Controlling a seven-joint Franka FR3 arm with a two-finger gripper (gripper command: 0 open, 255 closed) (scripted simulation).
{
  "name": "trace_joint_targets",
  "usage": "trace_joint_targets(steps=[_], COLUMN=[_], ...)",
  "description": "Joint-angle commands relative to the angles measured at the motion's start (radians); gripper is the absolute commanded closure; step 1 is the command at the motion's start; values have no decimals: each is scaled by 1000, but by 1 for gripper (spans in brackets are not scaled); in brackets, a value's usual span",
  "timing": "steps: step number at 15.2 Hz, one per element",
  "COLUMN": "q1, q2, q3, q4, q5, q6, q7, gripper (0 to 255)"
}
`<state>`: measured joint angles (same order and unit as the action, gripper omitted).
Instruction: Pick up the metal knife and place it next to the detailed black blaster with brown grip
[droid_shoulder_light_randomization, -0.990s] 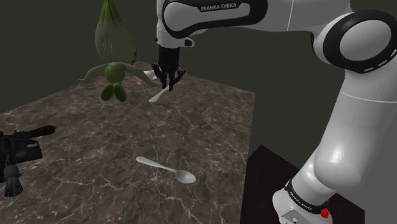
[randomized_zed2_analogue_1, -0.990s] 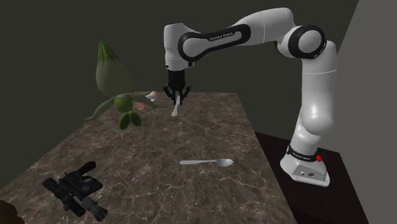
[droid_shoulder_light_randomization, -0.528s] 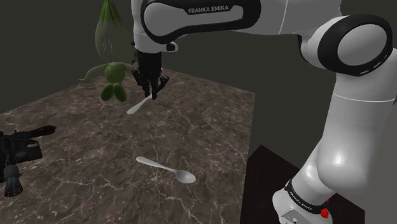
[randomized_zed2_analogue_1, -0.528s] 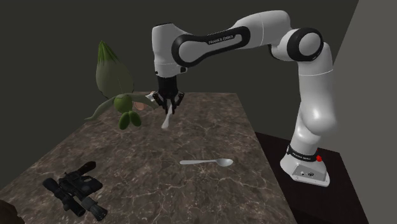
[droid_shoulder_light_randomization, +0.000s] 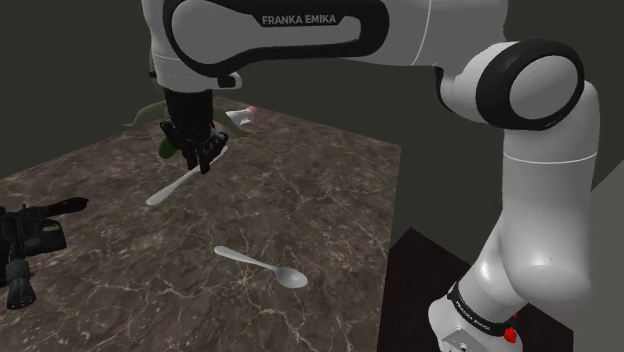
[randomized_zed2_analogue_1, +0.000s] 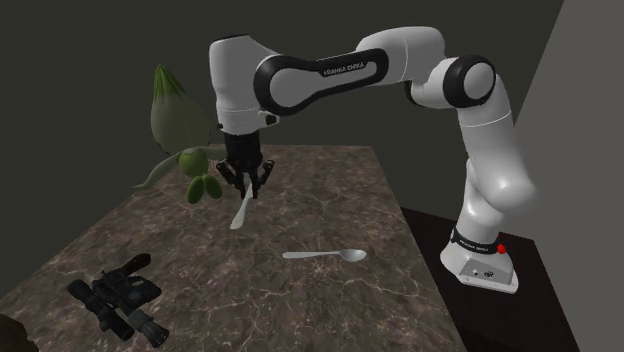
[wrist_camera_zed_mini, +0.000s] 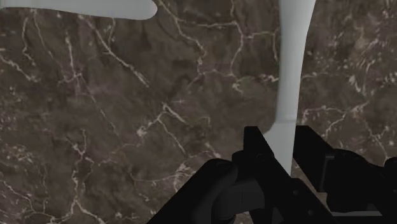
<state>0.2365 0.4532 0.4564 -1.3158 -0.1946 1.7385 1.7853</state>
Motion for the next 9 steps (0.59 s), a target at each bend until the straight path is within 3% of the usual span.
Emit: trace_joint_targets(steps=[1,6,9], q1=[56,214,200], q2=[64,240,225], q3=[3,-5,-5], q4=[100,386,318], q5=[-27,-88,-83], q6=[-40,-153,-102], q7=[43,127,132], gripper=[255,255,255])
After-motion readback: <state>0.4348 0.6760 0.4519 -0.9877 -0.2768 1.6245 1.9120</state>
